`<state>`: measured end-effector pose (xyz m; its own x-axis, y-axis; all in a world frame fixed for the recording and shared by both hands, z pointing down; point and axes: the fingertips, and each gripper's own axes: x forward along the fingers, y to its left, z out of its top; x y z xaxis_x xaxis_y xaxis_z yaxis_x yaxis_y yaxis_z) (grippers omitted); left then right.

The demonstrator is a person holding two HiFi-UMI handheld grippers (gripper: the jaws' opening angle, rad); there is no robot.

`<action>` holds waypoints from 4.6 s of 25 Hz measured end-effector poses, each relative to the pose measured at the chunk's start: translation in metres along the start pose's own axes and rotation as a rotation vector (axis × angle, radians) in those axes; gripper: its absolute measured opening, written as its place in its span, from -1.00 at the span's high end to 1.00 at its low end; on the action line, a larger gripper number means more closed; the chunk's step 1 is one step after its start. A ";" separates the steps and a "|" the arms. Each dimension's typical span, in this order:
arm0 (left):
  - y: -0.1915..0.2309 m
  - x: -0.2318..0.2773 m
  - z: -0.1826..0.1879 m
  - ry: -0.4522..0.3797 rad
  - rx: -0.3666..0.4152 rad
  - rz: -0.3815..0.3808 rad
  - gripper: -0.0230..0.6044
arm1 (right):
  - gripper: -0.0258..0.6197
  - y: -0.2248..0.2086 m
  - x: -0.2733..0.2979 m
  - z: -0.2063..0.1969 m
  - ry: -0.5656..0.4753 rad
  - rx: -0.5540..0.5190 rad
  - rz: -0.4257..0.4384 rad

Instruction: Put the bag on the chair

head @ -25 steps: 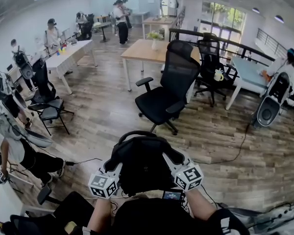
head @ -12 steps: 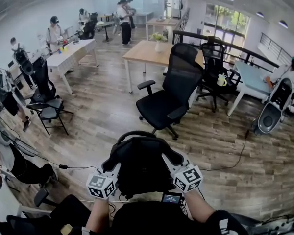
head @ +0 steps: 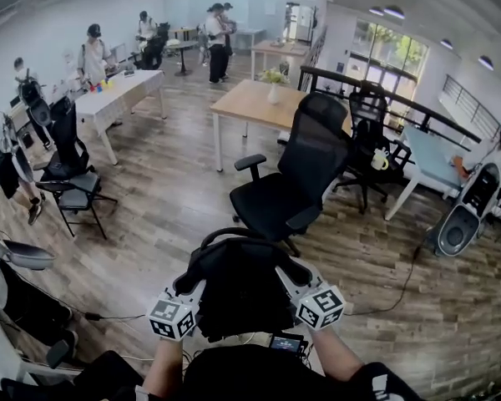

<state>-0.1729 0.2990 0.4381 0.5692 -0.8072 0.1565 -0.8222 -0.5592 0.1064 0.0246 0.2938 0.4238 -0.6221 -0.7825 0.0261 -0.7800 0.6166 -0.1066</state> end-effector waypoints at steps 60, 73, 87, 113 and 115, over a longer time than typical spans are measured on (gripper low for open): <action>0.322 0.448 0.142 0.000 0.040 0.146 0.56 | 0.54 -0.357 0.473 0.071 -0.046 0.067 0.193; 0.382 0.532 0.143 0.055 0.086 -0.003 0.56 | 0.53 -0.405 0.529 0.054 -0.059 0.116 0.048; 0.434 0.667 0.156 0.098 0.146 -0.391 0.56 | 0.54 -0.467 0.571 0.048 -0.116 0.114 -0.313; 0.293 0.804 0.107 0.246 0.196 -1.169 0.56 | 0.54 -0.486 0.446 0.008 -0.146 0.163 -1.100; 0.285 0.808 0.097 0.264 0.201 -1.195 0.56 | 0.54 -0.487 0.440 -0.002 -0.146 0.180 -1.129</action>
<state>0.0526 -0.5312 0.5000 0.9246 0.2782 0.2604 0.2398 -0.9559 0.1698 0.1305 -0.3508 0.4890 0.4474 -0.8905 0.0827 -0.8594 -0.4537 -0.2360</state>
